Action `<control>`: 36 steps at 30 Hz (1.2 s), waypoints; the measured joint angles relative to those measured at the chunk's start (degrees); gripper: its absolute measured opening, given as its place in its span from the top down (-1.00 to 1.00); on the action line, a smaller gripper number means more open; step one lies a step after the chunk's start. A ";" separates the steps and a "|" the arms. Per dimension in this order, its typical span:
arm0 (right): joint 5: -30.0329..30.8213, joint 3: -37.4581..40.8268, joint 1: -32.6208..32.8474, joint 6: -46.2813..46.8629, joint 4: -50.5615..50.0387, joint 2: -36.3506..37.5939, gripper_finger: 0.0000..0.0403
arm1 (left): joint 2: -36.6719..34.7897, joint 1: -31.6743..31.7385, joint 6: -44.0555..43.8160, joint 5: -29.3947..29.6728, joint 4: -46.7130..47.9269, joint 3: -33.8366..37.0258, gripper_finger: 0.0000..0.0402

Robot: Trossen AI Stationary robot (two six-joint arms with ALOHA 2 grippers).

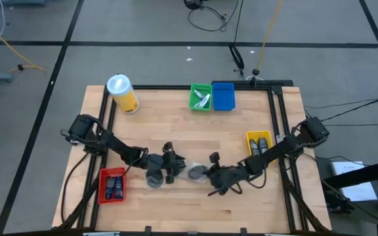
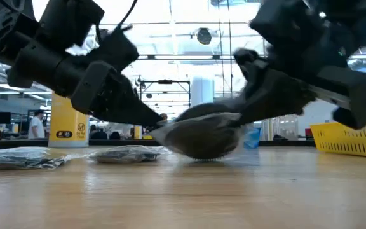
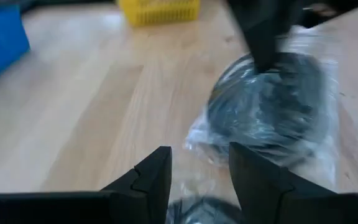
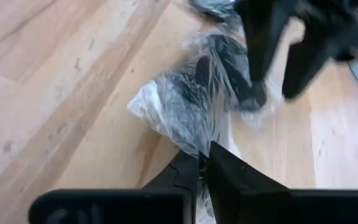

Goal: Pick & Place Travel size toiletries
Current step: Put the black hairbrush into the blue basket

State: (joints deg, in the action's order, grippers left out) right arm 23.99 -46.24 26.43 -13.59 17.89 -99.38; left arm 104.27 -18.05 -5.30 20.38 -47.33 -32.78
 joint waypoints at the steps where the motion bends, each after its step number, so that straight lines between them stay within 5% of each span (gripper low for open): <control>1: 0.14 2.07 0.16 1.03 3.14 0.24 0.96 | 0.00 -0.59 2.48 0.58 0.00 -0.57 0.22; 5: 0.09 10.43 0.26 2.89 18.77 1.35 0.97 | -0.01 -2.44 12.67 0.63 -0.08 -3.75 0.22; 11: -0.17 19.35 -1.35 5.89 37.35 2.60 0.95 | -0.02 -1.22 14.96 0.46 -0.05 -9.08 0.14; 16: -0.07 22.05 -1.85 7.81 41.87 2.76 0.97 | -0.09 1.95 13.97 -9.45 3.96 -12.25 -0.19; 22: -0.20 22.03 -1.85 8.02 41.66 2.76 0.95 | -0.09 3.26 9.87 -9.68 7.95 -12.67 -0.38; 36: -0.14 22.03 -1.89 8.48 41.80 2.76 0.95 | -0.07 3.22 9.64 -4.00 8.65 -12.69 0.29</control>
State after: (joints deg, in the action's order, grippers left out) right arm 23.85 -24.21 24.53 -5.10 59.69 -96.62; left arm 104.20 -14.83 4.34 16.38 -38.68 -45.47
